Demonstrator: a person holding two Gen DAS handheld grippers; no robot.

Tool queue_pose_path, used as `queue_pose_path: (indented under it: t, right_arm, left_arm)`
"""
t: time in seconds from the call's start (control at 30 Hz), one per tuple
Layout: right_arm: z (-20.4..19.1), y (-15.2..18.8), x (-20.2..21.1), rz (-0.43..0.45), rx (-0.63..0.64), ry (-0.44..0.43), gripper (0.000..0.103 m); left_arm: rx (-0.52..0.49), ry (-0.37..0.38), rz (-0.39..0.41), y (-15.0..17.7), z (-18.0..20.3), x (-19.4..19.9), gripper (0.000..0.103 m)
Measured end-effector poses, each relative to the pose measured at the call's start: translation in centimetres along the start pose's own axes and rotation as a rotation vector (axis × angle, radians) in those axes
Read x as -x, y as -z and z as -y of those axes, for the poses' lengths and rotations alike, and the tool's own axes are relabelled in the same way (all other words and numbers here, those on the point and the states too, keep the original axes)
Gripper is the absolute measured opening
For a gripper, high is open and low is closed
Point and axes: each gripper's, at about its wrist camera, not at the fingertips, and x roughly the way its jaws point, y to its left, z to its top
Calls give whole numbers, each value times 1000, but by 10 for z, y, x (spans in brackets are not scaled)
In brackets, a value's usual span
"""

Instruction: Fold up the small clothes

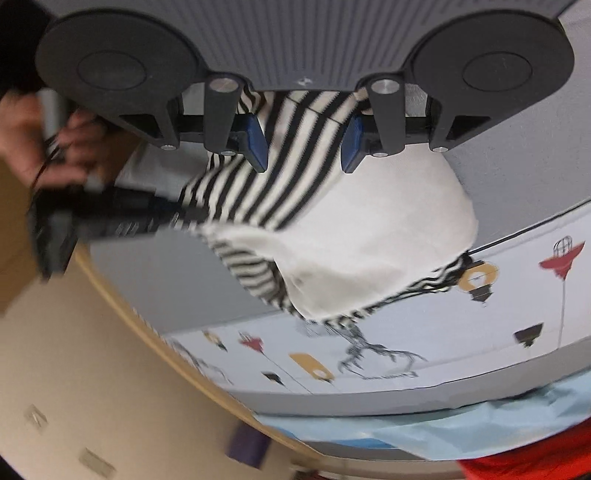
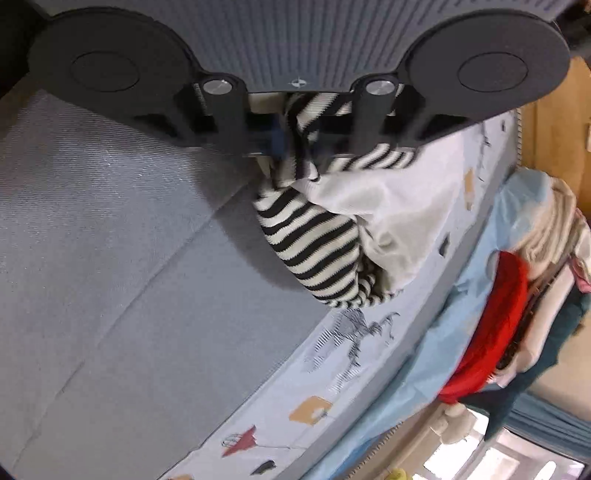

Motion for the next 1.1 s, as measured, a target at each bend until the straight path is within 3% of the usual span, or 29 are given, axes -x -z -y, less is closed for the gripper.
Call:
queue_pose_path:
  t: [0.17, 0.27, 0.33, 0.4, 0.47, 0.53, 0.57, 0.63, 0.7, 0.77, 0.87, 1.0, 1.1]
  right_arm:
    - [-3, 9, 38, 40, -19, -176, 7]
    - [9, 12, 57, 18, -52, -190, 7]
    - [18, 13, 62, -8, -55, -118, 7]
    - [27, 14, 57, -68, -43, 10, 7]
    - [33, 15, 42, -133, -9, 141, 8]
    - [31, 14, 30, -179, 6, 208, 11]
    - [27, 13, 29, -168, 20, 225, 17]
    - [7, 6, 37, -75, 111, 255, 20]
    - [-13, -2, 46, 36, 202, 263, 23]
    - [-32, -16, 45, 100, 268, 211, 36]
    - [-54, -43, 13, 62, 350, 74, 59]
    - [-60, -62, -42, -4, 375, 10, 58]
    - [-56, -71, -69, -47, 302, -25, 58]
  left_arm:
    - [-4, 33, 4, -2, -2, 1, 48]
    - [-33, 93, -43, 0, 4, -5, 48]
    - [-110, 105, -133, 7, 16, -21, 48]
    - [-222, 61, -241, 21, 29, -45, 48]
    - [-319, 13, -280, 31, 38, -63, 50]
    - [-324, 11, -273, 32, 37, -69, 57]
    - [-308, 13, -270, 31, 33, -70, 57]
    - [-305, 8, -261, 33, 30, -72, 58]
    - [-388, -7, -242, 41, 37, -72, 62]
    - [-444, -15, -231, 47, 43, -71, 64]
    - [-375, 7, -203, 40, 31, -59, 64]
    - [-168, 27, -59, 21, -1, -30, 61]
    - [-16, -38, 54, 5, -25, -17, 61]
